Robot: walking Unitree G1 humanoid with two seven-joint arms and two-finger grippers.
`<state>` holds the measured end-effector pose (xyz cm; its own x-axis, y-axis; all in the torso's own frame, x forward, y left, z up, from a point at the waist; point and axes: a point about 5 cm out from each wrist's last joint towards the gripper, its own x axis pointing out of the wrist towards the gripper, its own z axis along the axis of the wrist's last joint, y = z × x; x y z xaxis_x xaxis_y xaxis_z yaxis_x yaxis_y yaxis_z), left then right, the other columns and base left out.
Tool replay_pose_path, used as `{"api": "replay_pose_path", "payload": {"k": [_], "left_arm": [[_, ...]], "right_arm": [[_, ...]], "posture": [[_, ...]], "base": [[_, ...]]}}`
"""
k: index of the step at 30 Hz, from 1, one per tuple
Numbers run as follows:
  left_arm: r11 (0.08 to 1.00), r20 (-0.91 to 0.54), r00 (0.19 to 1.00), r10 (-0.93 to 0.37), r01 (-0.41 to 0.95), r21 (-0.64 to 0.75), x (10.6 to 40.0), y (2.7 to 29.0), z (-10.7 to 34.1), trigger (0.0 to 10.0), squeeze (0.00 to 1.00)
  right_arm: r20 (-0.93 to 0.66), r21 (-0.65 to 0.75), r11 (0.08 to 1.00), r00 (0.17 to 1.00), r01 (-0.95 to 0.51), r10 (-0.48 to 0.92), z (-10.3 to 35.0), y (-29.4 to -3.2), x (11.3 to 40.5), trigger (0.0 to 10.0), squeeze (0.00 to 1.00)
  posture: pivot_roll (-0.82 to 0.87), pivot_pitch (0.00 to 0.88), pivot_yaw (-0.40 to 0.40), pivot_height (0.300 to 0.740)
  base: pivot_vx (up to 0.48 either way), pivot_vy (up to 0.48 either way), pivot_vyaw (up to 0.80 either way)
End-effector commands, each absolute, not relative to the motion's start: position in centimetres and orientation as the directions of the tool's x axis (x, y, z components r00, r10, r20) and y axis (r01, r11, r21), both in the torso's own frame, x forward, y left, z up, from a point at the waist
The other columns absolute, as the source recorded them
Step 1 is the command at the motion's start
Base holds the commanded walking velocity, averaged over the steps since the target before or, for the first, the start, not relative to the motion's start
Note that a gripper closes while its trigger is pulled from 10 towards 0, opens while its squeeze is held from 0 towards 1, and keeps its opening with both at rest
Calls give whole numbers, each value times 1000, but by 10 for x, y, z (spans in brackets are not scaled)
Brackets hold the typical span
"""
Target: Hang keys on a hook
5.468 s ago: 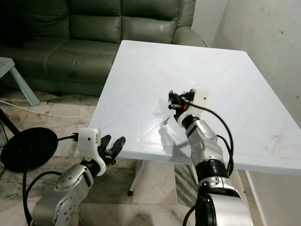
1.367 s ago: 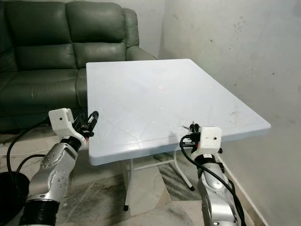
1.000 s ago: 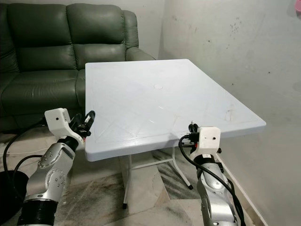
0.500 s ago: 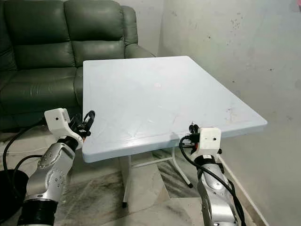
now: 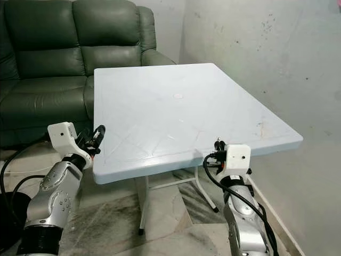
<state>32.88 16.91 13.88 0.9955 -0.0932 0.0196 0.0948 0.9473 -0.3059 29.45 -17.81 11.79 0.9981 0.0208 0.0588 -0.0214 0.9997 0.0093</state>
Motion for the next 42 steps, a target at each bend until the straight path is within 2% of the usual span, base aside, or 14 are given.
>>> {"api": "replay_pose_path", "payload": {"k": [1, 42], "left_arm": [[946, 21, 995, -101, 102, -307, 333, 167, 143, 10000, 0], [948, 7, 993, -116, 113, -296, 332, 166, 142, 10000, 0]], "right_arm": [[44, 9, 1000, 999, 12, -12, 119, -184, 294, 10000, 0], [12, 29, 1000, 1000, 8, -8, 117, -181, 295, 10000, 0]], "posture": [[3, 0, -41, 740], [9, 0, -41, 740]], "base": [[0, 0, 0], [0, 0, -738]]}}
